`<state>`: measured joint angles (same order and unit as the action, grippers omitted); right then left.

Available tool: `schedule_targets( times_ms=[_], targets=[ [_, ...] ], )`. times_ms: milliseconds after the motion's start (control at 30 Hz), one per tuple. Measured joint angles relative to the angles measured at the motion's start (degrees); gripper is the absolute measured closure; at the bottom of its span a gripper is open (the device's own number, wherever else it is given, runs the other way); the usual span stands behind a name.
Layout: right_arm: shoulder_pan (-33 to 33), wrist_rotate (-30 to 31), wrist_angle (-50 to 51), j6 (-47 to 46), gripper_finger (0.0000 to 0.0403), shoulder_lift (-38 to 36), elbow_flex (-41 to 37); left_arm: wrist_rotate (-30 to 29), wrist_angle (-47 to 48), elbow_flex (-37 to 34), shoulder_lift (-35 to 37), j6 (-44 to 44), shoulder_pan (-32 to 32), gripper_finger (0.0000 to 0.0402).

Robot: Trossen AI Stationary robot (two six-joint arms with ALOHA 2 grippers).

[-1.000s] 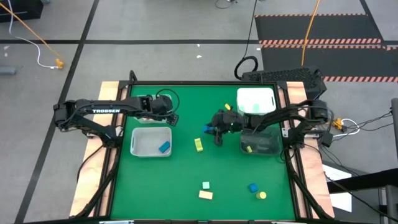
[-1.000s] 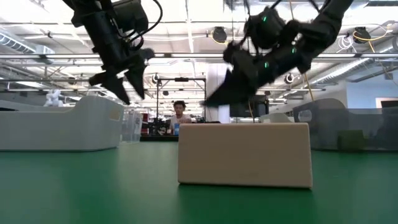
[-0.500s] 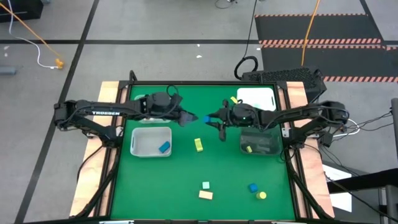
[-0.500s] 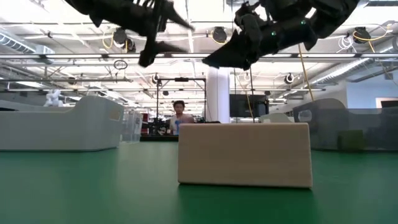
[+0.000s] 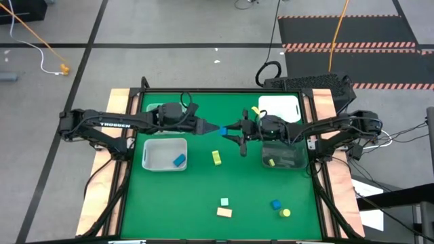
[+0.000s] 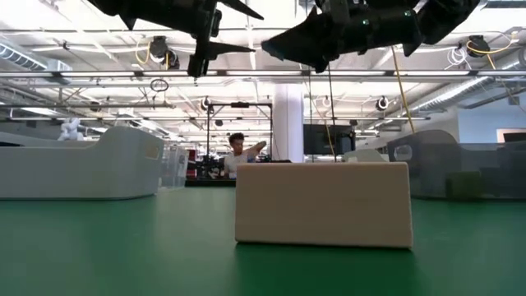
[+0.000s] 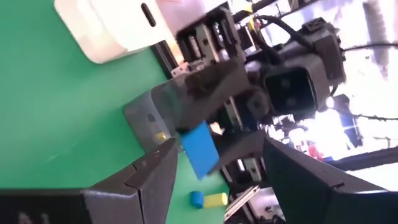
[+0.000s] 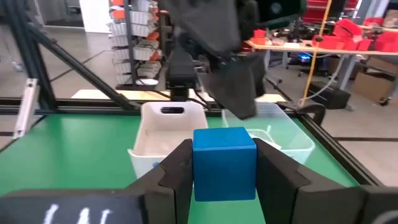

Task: Sort & place blocks by color
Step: Put the top blue block into the gray bin

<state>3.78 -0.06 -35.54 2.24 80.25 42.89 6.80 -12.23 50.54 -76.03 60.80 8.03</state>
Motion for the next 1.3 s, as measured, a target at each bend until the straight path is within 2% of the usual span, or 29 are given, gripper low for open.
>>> schedule_targets(
  times_ms=[167, 267, 567, 1133, 1300],
  targets=[
    [-1.5, 2.9, 0.8, 0.6, 0.0282, 0.0, 1.5, -1.3, 0.8, -0.1, -2.2, 5.0, -1.4, 0.0165],
    [-2.0, 4.6, 1.5, 2.6, 0.0282, 0.0, 2.9, -1.3, -1.9, 0.0, -3.5, 5.5, -1.8, 0.0165],
    [-2.9, 4.7, 2.7, 2.1, 0.0282, 0.0, 3.1, -1.3, -7.5, -0.1, -3.5, 4.5, -1.8, 0.0165],
    [-3.4, 4.7, 0.2, 4.9, 0.0281, 0.0, 3.1, -0.8, -7.7, 0.0, -3.5, 7.1, -3.0, 0.0165],
    [-3.4, 4.8, -1.1, 4.9, 0.028, 0.0, 3.1, -0.8, -8.0, 0.0, -3.5, 4.9, -3.0, 0.0189]
  ],
)
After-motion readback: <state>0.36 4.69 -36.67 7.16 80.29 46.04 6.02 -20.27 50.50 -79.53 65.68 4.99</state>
